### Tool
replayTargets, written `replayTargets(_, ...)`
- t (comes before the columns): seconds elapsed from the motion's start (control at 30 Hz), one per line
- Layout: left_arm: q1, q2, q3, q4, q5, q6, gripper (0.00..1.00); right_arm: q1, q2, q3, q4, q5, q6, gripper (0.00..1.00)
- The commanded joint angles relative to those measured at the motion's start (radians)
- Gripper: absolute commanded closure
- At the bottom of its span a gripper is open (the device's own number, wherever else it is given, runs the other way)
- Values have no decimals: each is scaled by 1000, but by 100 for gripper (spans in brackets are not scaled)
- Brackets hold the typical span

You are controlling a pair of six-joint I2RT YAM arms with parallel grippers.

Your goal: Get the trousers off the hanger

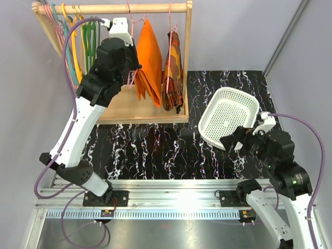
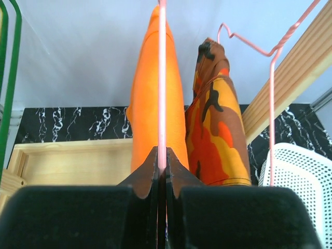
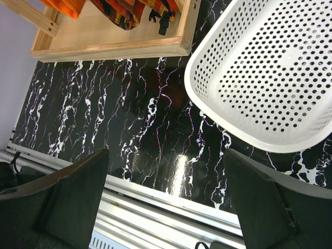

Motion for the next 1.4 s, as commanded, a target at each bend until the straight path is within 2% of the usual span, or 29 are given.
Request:
replayTargets(0.0, -2, -100, 50, 316, -3, -7, 100, 5, -24, -26, 81, 3, 13, 1)
replayTargets(0.17, -2, -195, -65, 330, 6, -34, 100, 5, -62, -52, 178, -48, 30, 1)
replayTargets(0.27, -2, -289, -189, 375, 34, -59, 100, 5, -94, -95, 270, -134, 28, 0)
replayTargets(0.43, -2, -413, -305, 395, 91, -103, 100, 5, -111, -166, 431, -288, 65, 1)
replayTargets(0.57, -4, -531, -413, 388, 183, -154, 100, 5, 20, -192, 471, -390, 74, 1)
replayTargets(0.73, -4, -687, -649, 393, 250, -263, 100, 12, 155, -175, 572, -468, 91, 1)
replayTargets(0.83, -2, -783, -758, 421, 304, -304, 100, 89, 250, -129, 594, -508, 93, 0)
replayTargets(0.93, -4, -845, -815, 424, 345, -342, 100, 248, 359, -18, 523, -413, -13, 0)
replayTargets(0.97, -4, -859, -829, 424, 352, -353, 100, 347, 366, -5, 516, -325, -31, 1)
replayTargets(1.0, -4, -888, -838, 419, 355, -376, 100, 388, 366, 4, 515, -274, -45, 1)
replayTargets(1.07, -4, -914, -864, 416, 361, -401, 100, 463, 357, 0, 555, -150, -50, 1)
replayTargets(1.17, -4, -941, -871, 392, 364, -459, 100, 593, 379, 0, 606, -44, -67, 0)
replayTargets(1.23, -4, -944, -871, 396, 402, -494, 100, 728, 422, 16, 630, 60, -103, 1)
replayTargets(1.27, -4, -944, -880, 404, 411, -507, 100, 785, 441, 23, 644, 193, -117, 1)
replayTargets(1.33, -4, -939, -885, 433, 447, -533, 100, 921, 494, 35, 716, 346, -162, 1)
replayTargets(1.37, -4, -933, -885, 435, 460, -540, 100, 955, 511, 38, 751, 518, -169, 0)
